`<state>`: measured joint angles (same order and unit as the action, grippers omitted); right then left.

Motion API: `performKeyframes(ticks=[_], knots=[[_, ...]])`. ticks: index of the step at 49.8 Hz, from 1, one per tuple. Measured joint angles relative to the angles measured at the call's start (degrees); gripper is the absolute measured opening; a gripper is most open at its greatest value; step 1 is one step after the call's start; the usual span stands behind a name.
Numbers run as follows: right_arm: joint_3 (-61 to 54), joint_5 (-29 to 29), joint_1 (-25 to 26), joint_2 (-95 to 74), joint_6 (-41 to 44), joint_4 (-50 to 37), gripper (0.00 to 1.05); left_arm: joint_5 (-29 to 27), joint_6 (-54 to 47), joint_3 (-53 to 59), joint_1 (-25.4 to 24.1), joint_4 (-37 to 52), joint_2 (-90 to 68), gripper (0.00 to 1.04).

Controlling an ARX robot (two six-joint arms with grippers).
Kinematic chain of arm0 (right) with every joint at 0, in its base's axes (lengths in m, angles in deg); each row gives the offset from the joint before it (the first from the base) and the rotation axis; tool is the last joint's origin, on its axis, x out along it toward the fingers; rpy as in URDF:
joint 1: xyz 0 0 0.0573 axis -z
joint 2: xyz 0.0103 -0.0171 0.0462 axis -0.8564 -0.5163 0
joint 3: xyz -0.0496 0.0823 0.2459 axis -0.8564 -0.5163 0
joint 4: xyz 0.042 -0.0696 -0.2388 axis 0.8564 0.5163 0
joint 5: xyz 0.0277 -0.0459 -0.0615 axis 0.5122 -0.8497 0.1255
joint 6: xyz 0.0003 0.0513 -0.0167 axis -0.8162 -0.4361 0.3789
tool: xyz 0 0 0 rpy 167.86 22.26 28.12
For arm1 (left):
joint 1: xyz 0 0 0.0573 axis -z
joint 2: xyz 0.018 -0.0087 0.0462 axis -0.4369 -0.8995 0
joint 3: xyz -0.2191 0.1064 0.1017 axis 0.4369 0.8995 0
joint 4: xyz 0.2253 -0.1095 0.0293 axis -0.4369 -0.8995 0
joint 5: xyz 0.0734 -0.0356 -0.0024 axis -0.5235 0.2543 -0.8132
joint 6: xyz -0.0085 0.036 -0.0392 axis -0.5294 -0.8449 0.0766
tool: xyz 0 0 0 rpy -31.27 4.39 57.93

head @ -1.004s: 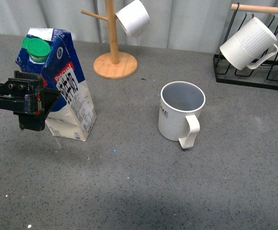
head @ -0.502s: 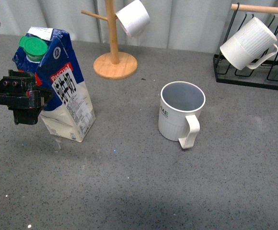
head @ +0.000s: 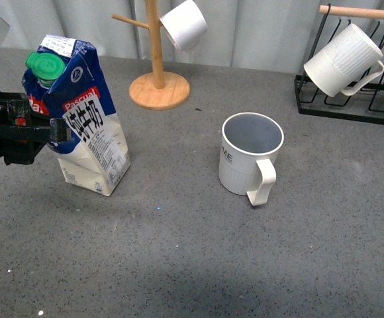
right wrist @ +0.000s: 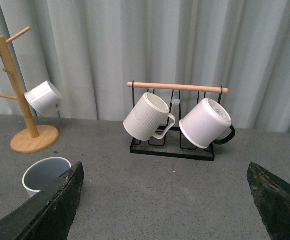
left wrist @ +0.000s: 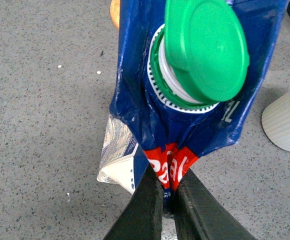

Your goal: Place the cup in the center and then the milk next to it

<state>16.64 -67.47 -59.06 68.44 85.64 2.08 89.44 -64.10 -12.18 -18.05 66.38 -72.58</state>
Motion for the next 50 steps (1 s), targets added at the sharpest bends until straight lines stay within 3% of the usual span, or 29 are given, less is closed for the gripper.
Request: performKeyframes(ticks=[8, 24, 32, 50], knots=[[0.00, 0.00, 0.00, 0.00, 0.00, 0.00, 0.95, -2.80, 2.19, -0.02, 4.31, 0.76, 1.11, 0.04], [0.00, 0.00, 0.00, 0.00, 0.00, 0.00, 0.95, -8.35, 8.44, -4.68, 18.47, 2.89, -3.69, 0.04], [0.00, -0.02, 0.00, 0.00, 0.00, 0.02, 0.95, -9.88, 9.75, -7.41, 20.85, 2.71, -6.58, 0.04], [0.00, 0.00, 0.00, 0.00, 0.00, 0.00, 0.95, -11.32, 9.14, -9.60, 21.24, 2.73, -9.44, 0.04]])
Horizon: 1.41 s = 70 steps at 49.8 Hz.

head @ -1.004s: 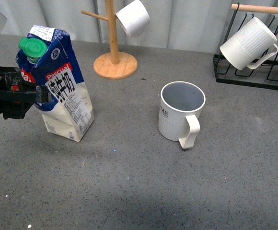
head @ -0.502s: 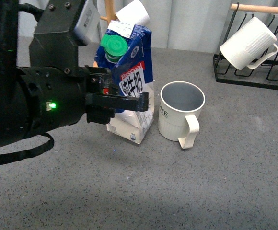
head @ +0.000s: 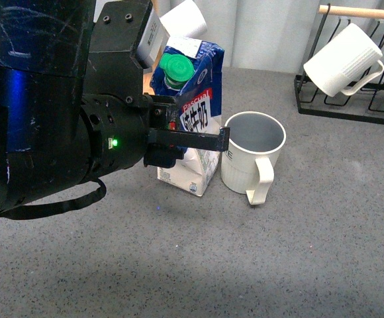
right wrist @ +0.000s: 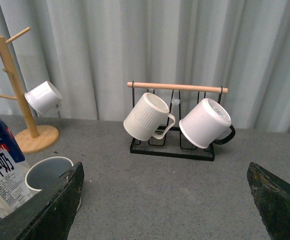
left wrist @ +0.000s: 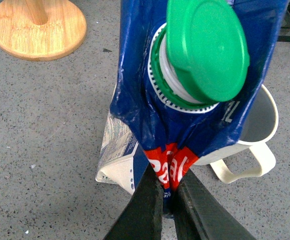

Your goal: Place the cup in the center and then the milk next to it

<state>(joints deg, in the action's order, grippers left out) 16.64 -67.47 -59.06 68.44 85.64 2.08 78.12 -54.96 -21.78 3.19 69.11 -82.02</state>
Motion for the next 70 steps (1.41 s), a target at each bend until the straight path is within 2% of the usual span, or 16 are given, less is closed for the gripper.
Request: performKeyframes(ticks=[5, 10, 14, 15, 18, 25, 28, 29, 39, 42, 44, 49, 65, 70], knots=[[0.00, 0.00, 0.00, 0.00, 0.00, 0.00, 0.95, -0.24, -0.26, -0.20, 0.00, 0.00, -0.09, 0.07], [0.00, 0.00, 0.00, 0.00, 0.00, 0.00, 0.95, -0.68, -0.63, -0.37, 0.02, 0.00, -0.09, 0.29], [0.00, 0.00, 0.00, 0.00, 0.00, 0.00, 0.95, -0.68, -0.70, -0.37, 0.15, 0.00, -0.09, 0.41], [0.00, 0.00, 0.00, 0.00, 0.02, 0.00, 0.95, -0.68, -0.70, -0.37, 0.22, 0.00, -0.04, 0.47], [0.00, 0.00, 0.00, 0.00, 0.00, 0.02, 0.95, -0.66, -0.70, -0.37, 0.33, -0.11, 0.22, 0.57], [0.00, 0.00, 0.00, 0.00, 0.00, 0.00, 0.95, -0.37, -0.87, -0.37, 0.57, -0.48, 3.34, 0.88], [0.00, 0.00, 0.00, 0.00, 0.00, 0.00, 0.95, -1.03, -0.85, -0.37, 0.33, -0.48, 5.18, 1.00], [0.00, 0.00, 0.00, 0.00, 0.00, 0.02, 0.95, -1.46, -0.90, -0.37, 0.24, -0.48, 5.84, 1.00], [0.00, 0.00, 0.00, 0.00, 0.00, 0.00, 0.95, -7.17, -3.61, -0.13, -2.45, 0.68, 10.95, 0.97], [0.00, 0.04, 0.00, 0.00, 0.02, 0.02, 0.95, -16.02, -7.23, 3.28, -2.86, 11.93, 10.86, 0.86], [0.00, 0.02, 0.00, 0.00, 0.02, 0.02, 0.95, -18.16, -8.70, 7.13, -3.85, 18.75, 11.91, 0.77], [0.00, -0.04, 0.00, 0.00, 0.00, 0.02, 0.95, -16.55, -10.19, 15.15, -7.89, 26.29, 16.28, 0.56], [0.00, 0.00, 0.00, 0.00, 0.00, 0.02, 0.95, -9.51, -10.97, 26.43, -15.06, 23.67, 28.81, 0.07], [0.00, 0.00, 0.00, 0.00, 0.00, 0.00, 0.95, -7.26, -11.23, 28.76, -16.81, 21.53, 33.24, 0.04]])
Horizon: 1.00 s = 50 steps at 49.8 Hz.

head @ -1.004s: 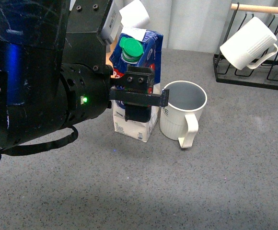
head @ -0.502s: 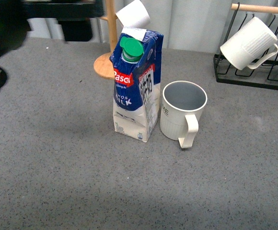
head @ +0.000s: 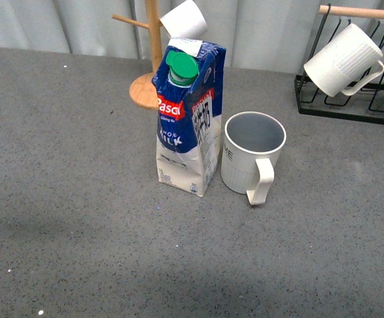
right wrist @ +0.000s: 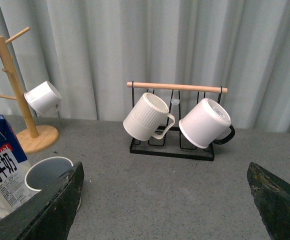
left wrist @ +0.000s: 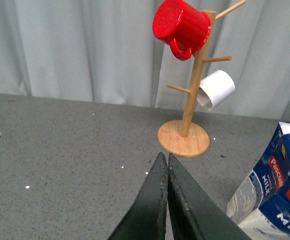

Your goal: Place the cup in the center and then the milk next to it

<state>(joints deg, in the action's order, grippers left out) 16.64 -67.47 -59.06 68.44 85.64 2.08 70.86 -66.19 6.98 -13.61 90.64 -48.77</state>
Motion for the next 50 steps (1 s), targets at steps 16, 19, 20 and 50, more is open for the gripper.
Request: performKeyframes(ticks=[16, 19, 20, 50], knots=[[0.00, 0.00, 0.00, 0.00, 0.00, 0.00, 0.95, 4.85, 0.00, 5.62, -5.35, -10.80, 16.24, 0.04], [0.00, 0.00, 0.00, 0.00, 0.00, 0.02, 0.95, 5.62, 0.00, 6.12, -5.92, -12.70, 18.71, 0.04], [0.00, 0.00, 0.00, 0.00, 0.00, 0.00, 0.95, 5.84, 0.00, 6.29, -6.12, -13.46, 19.67, 0.04], [0.00, 0.00, 0.00, 0.00, 0.00, 0.00, 0.95, 11.54, -0.04, 7.50, -12.15, -37.33, 46.62, 0.04]])
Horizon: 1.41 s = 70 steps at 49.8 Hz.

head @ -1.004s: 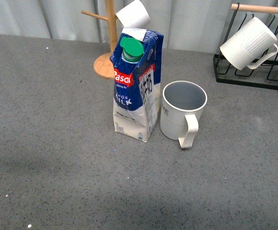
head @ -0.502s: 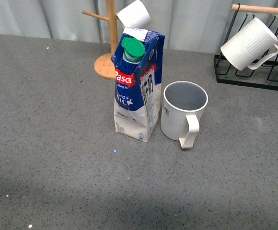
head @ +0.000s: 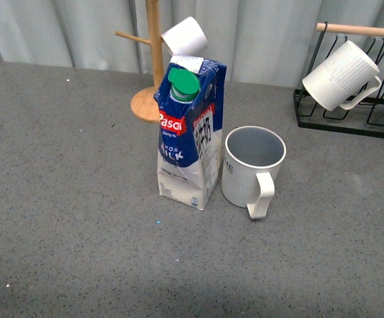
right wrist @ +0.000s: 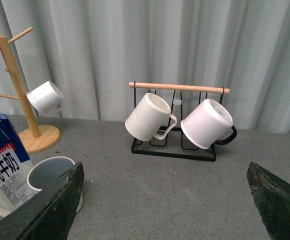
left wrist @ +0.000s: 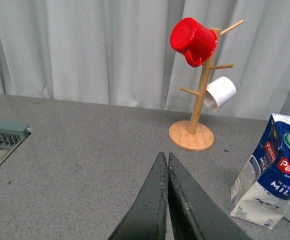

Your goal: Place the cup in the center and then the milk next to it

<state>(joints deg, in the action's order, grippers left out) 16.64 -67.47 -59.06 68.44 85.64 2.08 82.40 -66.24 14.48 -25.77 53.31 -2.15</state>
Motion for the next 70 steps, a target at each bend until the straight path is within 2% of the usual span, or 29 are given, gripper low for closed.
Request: performKeyframes(ticks=[21, 34, 39, 43, 59, 70], knots=[[0.00, 0.00, 0.00, 0.00, 0.00, 0.00, 0.95, 0.00, 0.00, 0.00, 0.00, -11.23, 11.50, 0.04], [0.00, 0.00, 0.00, 0.00, 0.00, 0.02, 0.95, 0.00, 0.00, 0.00, 0.00, -14.56, 14.78, 0.04], [0.00, 0.00, 0.00, 0.00, 0.02, 0.02, 0.95, 0.02, -0.04, -0.02, 0.00, -23.89, 22.45, 0.04], [0.00, 0.00, 0.00, 0.00, 0.02, 0.00, 0.95, 0.04, -0.04, -0.02, 0.00, -24.57, 24.44, 0.04], [0.00, 0.00, 0.00, 0.00, 0.00, 0.02, 0.95, 0.04, -0.02, -0.02, 0.00, -24.72, 24.55, 0.61], [0.00, 0.00, 0.00, 0.00, 0.00, 0.00, 0.95, 0.04, 0.00, -0.02, 0.00, -24.72, 24.55, 0.95]])
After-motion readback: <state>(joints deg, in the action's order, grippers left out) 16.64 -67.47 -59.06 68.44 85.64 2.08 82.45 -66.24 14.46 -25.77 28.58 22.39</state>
